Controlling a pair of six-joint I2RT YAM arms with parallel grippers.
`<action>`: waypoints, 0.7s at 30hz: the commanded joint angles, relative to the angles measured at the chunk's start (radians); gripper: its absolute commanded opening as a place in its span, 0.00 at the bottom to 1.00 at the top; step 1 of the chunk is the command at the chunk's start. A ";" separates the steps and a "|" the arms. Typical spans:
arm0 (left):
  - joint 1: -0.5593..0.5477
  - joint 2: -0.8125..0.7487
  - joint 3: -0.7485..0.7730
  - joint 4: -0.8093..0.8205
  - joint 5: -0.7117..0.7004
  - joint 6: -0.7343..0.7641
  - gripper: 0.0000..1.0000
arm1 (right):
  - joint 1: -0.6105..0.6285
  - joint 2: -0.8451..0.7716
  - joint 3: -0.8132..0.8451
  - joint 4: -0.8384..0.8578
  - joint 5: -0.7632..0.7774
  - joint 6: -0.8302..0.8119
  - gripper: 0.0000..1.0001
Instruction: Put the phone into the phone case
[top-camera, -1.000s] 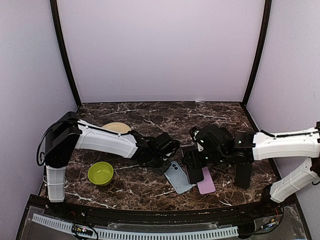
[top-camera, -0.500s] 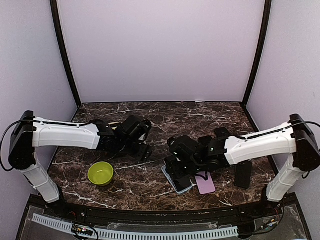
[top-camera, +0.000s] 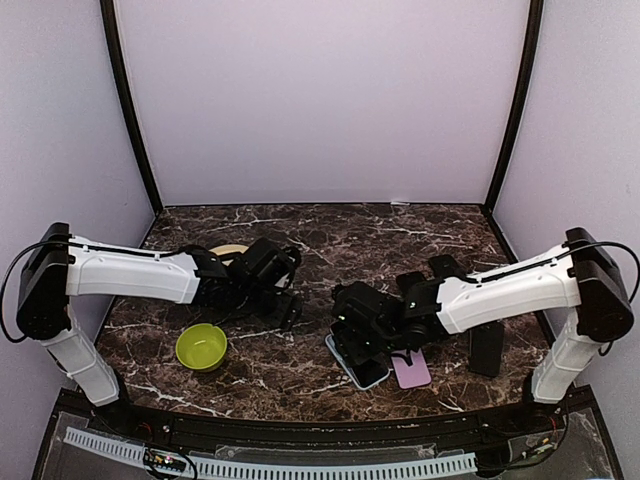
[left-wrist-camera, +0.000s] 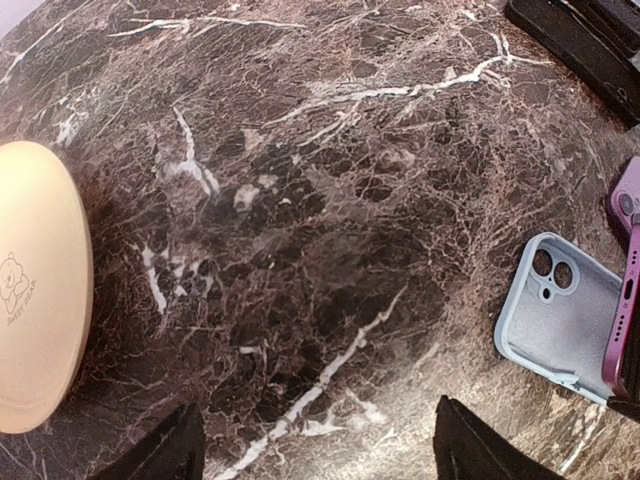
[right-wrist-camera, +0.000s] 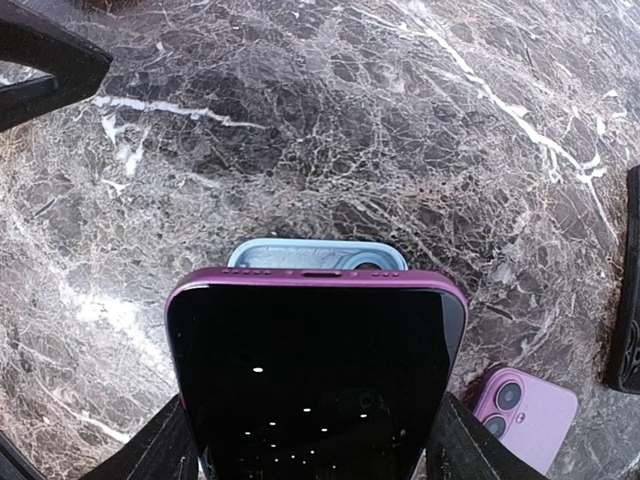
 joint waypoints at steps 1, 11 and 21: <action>-0.001 -0.016 0.006 0.023 0.036 0.022 0.80 | 0.008 -0.065 0.067 0.007 0.043 -0.001 0.17; -0.035 -0.301 -0.235 0.457 0.259 0.159 0.73 | -0.141 -0.243 0.144 -0.005 -0.066 0.122 0.11; -0.219 -0.225 -0.376 1.184 0.183 0.274 0.88 | -0.169 -0.445 0.053 0.253 0.103 0.416 0.08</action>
